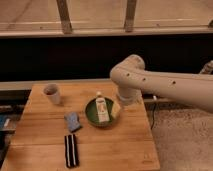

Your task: Wipe the white sponge on the table

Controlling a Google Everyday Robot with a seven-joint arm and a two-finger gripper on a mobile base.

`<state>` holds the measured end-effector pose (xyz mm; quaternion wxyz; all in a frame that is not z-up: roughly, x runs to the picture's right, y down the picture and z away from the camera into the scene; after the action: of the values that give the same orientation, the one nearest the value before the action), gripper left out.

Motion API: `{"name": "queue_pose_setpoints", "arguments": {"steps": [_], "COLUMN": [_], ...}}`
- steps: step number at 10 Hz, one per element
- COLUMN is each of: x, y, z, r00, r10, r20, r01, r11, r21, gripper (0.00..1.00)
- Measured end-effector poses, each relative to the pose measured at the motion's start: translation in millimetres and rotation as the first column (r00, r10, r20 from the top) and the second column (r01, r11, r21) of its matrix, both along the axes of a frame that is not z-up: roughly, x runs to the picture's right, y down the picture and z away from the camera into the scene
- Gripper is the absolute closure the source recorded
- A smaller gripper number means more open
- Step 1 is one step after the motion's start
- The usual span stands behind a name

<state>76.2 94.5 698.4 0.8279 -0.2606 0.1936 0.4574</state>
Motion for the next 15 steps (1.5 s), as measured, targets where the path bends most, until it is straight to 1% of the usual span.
{"name": "queue_pose_setpoints", "arguments": {"steps": [2, 3, 4, 5, 6, 7, 9, 12, 13, 14, 15], "x": [-41, -65, -93, -110, -142, -158, -153, -155, -152, -146, -144], "y": [-7, -8, -8, -7, -3, 1, 0, 0, 1, 8, 13], "z": [5.9, 9.4, 12.8, 14.1, 12.9, 9.6, 9.8, 10.0, 9.7, 12.6, 13.9], "r00": [0.997, 0.992, 0.983, 0.974, 0.953, 0.942, 0.944, 0.942, 0.944, 0.948, 0.948], "r10": [-0.051, -0.083, -0.119, -0.141, -0.181, -0.195, -0.199, -0.198, -0.194, -0.193, -0.19], "r20": [0.06, 0.096, 0.141, 0.175, 0.243, 0.275, 0.265, 0.271, 0.267, 0.254, 0.256], "r01": [0.05, 0.081, 0.116, 0.138, 0.175, 0.187, 0.191, 0.19, 0.187, 0.192, 0.191], "r11": [0.9986, 0.9965, 0.9929, 0.9899, 0.9835, 0.9808, 0.98, 0.9801, 0.981, 0.981, 0.9813], "r21": [0.016, 0.021, 0.027, 0.031, 0.046, 0.054, 0.055, 0.057, 0.051, 0.028, 0.021], "gripper": [0.2, 0.2, 0.2, 0.2, 0.2, 0.2, 0.2, 0.2, 0.2, 0.2, 0.2]}}
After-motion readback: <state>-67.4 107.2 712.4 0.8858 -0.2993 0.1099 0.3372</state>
